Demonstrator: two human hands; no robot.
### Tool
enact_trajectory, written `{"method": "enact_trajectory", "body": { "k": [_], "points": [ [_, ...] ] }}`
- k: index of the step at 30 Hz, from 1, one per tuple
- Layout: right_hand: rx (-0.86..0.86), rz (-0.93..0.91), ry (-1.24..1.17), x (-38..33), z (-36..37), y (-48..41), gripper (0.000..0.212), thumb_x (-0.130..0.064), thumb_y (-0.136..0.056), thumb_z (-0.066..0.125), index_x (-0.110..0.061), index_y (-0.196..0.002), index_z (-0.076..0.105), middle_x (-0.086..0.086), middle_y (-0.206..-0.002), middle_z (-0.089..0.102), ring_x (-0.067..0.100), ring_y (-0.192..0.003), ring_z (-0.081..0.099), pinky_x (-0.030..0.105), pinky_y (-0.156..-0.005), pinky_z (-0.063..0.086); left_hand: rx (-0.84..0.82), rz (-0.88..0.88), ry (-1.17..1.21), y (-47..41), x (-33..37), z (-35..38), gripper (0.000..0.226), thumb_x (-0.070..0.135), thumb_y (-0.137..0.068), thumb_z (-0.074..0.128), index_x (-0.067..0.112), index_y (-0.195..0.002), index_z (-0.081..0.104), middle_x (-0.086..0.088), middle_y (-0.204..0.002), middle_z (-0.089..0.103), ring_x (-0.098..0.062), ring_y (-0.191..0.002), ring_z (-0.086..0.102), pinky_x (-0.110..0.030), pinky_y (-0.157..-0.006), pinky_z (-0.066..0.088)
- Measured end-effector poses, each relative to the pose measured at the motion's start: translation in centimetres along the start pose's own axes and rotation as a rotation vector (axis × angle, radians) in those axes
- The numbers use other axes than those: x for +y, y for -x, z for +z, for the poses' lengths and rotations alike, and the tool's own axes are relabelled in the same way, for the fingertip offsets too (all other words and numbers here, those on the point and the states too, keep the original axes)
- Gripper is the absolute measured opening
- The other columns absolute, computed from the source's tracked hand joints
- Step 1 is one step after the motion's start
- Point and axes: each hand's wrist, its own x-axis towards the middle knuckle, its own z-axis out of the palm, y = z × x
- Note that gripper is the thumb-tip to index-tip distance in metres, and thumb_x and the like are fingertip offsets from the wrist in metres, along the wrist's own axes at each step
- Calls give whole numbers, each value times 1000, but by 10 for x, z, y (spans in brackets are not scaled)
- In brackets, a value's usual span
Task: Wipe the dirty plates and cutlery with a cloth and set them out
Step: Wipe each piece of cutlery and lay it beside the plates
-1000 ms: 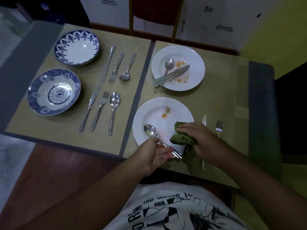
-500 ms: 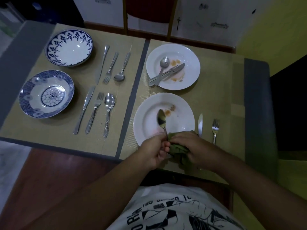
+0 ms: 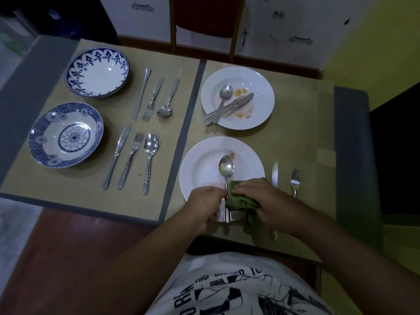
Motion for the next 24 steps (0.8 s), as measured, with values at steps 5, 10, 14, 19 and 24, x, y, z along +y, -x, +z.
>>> {"method": "enact_trajectory", "body": {
  "k": [5,10,14,19,24],
  "points": [
    [110,20,-30,-7,-12,-5,63,17,-72,47,-7,-129,59,8,-131,56,26,-123,46,39,-108,33,36,176,-193,2,-3,-18,19,19,-94,59,8,-86,72,-10,-76,76,-30,-77,75,-41,-73,64],
    [49,-124,108,-33,-22,-24,56,11,-62,48,0,-114,66,16,-117,64,33,-110,54,31,-97,32,22,286,-199,7,-3,-31,21,13,-101,56,14,-96,76,3,-67,72,-8,-57,65,-25,-55,55],
    [-72,-40,231,-41,-29,-46,45,9,-69,61,-6,-111,67,8,-115,62,27,-111,52,37,-97,34,-55,304,-115,22,-1,-41,24,10,-102,53,14,-94,76,1,-68,71,-4,-59,65,-19,-54,54],
    [102,-107,345,-65,-19,-48,30,-10,-89,55,-27,-114,61,-5,-110,63,-7,-120,40,21,-83,33,-69,360,-242,28,0,-59,25,7,-103,51,10,-97,75,-6,-80,71,-5,-65,63,-17,-52,49],
    [-126,210,233,-62,-20,-47,50,0,-81,61,-26,-123,57,-4,-126,50,11,-121,36,38,-81,13,-134,359,-298,28,-4,-74,23,12,-103,52,13,-99,75,-1,-81,73,0,-64,64,-19,-55,51]
  ]
}}
